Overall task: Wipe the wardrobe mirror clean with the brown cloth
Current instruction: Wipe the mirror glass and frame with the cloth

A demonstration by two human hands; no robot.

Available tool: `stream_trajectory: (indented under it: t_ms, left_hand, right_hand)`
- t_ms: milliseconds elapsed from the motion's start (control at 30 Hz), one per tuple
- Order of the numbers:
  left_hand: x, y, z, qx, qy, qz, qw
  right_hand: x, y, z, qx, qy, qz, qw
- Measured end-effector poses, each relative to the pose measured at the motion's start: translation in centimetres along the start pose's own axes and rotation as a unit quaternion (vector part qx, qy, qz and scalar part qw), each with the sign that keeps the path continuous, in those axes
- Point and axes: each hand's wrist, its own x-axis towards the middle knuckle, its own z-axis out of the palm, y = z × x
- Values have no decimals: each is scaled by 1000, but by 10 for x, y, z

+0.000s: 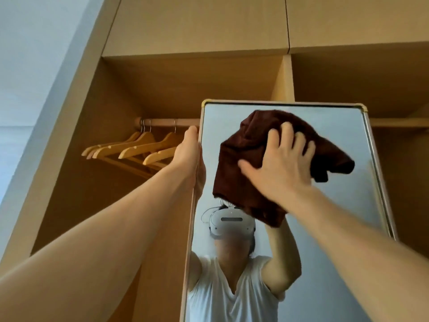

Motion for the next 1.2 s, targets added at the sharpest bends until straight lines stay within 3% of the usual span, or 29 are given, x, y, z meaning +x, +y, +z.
stream_trajectory:
  t_ms: [100, 233, 333, 467, 600, 733, 833, 900, 1000, 1133, 1200]
  left_hand:
    - [3, 3, -10, -51, -55, -74, 994]
    - [-1, 11, -20, -48, -114, -127, 984]
    - [-4, 14, -20, -114, -119, -108, 980]
    - [-6, 9, -18, -83, -101, -98, 987]
    - [-7, 6, -18, -123, -86, -93, 984]
    - [-8, 8, -22, -111, -82, -138, 981]
    - [-6, 10, -20, -74, -66, -118, 988]
    - [-5, 10, -18, -60, -54, -113, 990]
    - [-4, 9, -17, -59, -48, -113, 991]
    - [-2, 6, -14, -68, -56, -112, 990]
    - [-2, 5, -13, -76, -59, -110, 989]
  right_hand:
    - [-39, -26, 18, 22, 41, -74, 996]
    - [-32, -41, 20, 47, 5, -195, 980]
    - [24, -45, 11, 39, -8, -196, 980]
    - [78, -57, 1, 39, -26, -155, 987]
    - [42, -61, 12, 54, 32, -156, 986]
    - [-18, -34, 21, 94, 48, -241, 965]
    - [-11, 9, 17, 54, 44, -332, 941]
    - [5, 44, 12, 23, 64, -276, 959]
    - [27, 73, 3, 17, 80, -90, 993]
    - [58, 27, -5, 72, 70, 136, 986]
    - [60, -14, -6, 87, 59, 126, 986]
